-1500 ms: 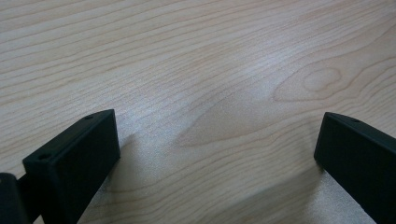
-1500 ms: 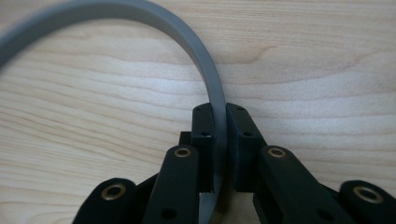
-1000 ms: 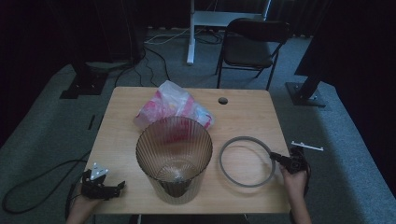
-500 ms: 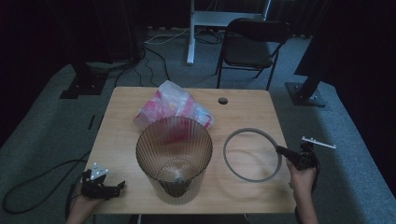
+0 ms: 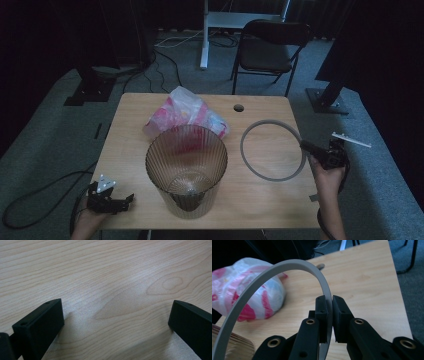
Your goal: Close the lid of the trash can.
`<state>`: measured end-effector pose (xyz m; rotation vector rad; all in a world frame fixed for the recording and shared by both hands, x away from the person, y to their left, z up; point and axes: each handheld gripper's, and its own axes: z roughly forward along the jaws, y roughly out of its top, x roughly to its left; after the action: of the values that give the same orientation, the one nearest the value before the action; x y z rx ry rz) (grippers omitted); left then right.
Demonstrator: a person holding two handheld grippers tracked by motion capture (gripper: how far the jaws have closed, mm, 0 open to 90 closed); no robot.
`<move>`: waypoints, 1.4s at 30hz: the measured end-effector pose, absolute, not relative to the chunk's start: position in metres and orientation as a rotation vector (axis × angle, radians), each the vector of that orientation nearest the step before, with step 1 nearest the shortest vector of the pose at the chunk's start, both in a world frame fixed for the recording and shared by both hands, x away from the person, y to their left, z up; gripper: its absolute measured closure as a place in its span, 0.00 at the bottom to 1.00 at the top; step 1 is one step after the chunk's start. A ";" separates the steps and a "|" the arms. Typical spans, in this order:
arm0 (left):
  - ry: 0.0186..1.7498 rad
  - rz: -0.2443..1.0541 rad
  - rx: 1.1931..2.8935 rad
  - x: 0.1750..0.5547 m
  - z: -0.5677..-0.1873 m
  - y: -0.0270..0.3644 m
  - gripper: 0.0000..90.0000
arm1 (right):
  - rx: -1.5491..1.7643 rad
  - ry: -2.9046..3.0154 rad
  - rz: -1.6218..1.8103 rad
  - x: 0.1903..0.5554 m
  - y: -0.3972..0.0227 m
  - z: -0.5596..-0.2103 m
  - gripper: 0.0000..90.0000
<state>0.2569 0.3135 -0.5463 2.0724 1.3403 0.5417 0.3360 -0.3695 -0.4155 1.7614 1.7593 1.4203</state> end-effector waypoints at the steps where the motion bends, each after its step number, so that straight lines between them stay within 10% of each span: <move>1: 1.340 0.542 2.073 0.257 -0.546 0.314 0.00 | 1.756 1.751 1.426 0.336 -0.369 -0.412 0.93; 42: 1.337 0.542 2.073 0.257 -0.546 0.314 0.00 | 1.499 1.712 1.678 0.334 -0.343 -0.311 0.93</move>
<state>0.2569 0.3138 -0.5463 2.0725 1.3374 0.5416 0.3344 -0.3426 -0.3109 1.4994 1.7121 1.6784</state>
